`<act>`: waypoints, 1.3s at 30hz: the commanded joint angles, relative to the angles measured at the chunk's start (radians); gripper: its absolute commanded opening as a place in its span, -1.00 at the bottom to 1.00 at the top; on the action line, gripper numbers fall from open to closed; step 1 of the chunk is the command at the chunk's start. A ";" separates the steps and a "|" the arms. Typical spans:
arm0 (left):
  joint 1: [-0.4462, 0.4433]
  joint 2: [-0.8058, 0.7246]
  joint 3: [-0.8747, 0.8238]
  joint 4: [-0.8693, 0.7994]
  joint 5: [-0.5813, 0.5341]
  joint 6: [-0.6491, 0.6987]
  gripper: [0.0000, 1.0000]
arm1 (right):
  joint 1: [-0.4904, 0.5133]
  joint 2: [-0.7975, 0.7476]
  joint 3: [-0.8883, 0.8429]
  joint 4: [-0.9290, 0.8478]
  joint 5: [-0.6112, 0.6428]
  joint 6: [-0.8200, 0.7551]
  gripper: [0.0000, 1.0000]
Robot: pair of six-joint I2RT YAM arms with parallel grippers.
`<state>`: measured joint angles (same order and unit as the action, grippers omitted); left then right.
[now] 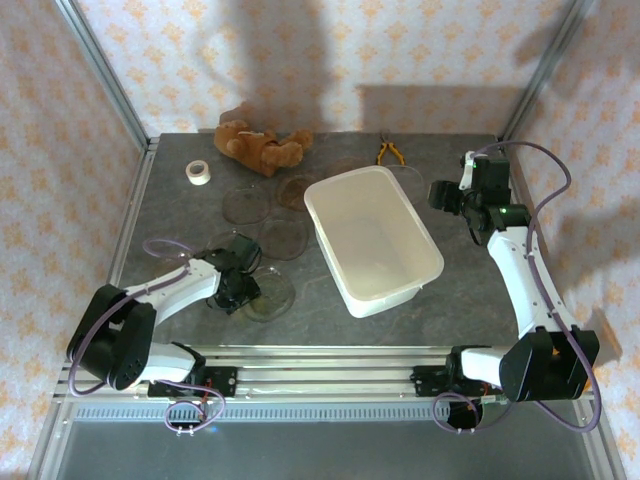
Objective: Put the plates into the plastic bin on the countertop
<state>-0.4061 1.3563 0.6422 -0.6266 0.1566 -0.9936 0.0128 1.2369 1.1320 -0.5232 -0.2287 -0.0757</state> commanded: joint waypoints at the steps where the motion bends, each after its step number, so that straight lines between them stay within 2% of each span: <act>1: -0.013 0.008 -0.038 0.050 0.005 -0.009 -0.23 | 0.007 -0.028 -0.017 0.014 0.039 0.005 0.52; 10: -0.012 0.006 -0.015 0.052 0.001 0.027 -0.54 | 0.008 -0.031 -0.026 0.026 0.042 0.011 0.51; 18: -0.016 -0.019 0.032 0.002 -0.014 0.068 -0.74 | 0.007 -0.044 -0.037 0.029 0.054 0.008 0.51; 30: -0.035 -0.093 0.070 -0.054 -0.010 0.084 -0.94 | 0.007 -0.047 -0.041 0.051 0.043 0.015 0.51; 39: -0.053 -0.187 0.162 -0.124 -0.068 0.092 -1.00 | 0.007 -0.030 0.006 0.034 0.018 0.003 0.51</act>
<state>-0.4526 1.2106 0.7597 -0.6930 0.1432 -0.9146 0.0128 1.2125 1.1019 -0.4927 -0.2028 -0.0723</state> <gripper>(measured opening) 0.045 0.758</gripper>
